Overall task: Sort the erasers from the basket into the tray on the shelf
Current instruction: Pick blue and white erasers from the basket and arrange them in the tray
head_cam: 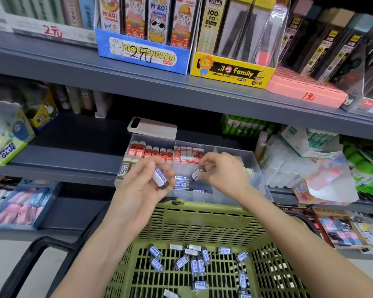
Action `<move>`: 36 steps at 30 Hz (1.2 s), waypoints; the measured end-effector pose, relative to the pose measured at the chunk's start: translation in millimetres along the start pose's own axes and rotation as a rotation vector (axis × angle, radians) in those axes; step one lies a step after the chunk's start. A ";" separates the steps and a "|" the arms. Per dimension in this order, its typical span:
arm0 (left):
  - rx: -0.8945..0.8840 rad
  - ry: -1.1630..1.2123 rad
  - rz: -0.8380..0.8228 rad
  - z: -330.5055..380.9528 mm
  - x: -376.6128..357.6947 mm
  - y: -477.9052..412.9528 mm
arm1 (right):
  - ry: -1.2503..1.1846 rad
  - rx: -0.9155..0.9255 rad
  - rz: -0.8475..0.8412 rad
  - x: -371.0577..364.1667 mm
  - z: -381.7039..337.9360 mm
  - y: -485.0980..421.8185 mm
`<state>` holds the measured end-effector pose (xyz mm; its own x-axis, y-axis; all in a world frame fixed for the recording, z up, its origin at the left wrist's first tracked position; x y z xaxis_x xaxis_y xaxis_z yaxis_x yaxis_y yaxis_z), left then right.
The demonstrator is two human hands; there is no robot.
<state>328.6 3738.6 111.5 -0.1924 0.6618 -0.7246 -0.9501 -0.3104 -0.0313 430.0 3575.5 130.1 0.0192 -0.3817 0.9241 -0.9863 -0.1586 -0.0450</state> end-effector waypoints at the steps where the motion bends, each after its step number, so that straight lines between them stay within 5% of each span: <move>1: -0.005 -0.051 0.018 0.4 -0.3 1.3 | 0.016 0.012 0.017 -0.1 0.7 0.3; 8: -0.121 -0.340 -0.030 3.6 -1.7 4.8 | 0.052 0.051 0.001 -7.2 2.7 4.8; 21: -0.102 -0.362 -0.179 -1.2 0.1 6.5 | 0.480 0.185 -0.073 -15.2 2.7 -3.8; 36: -0.167 -0.517 -0.133 1.5 0.5 8.2 | 0.386 0.296 -0.162 -12.1 3.6 5.5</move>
<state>320.3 3737.4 111.9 -0.2092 0.9381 -0.2761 -0.9307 -0.2776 -0.2380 425.0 3576.0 117.3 0.0514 0.0250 0.9984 -0.8860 -0.4601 0.0571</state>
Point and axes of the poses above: each hand's wrist, its own y-axis away from the middle knuckle, its own x-axis out of the back of the hand, z = x × y, the point moved 3 cm from there along -y, towards the middle knuckle, and after that the axes turned 12 degrees about -x, right-handed, at the moved point
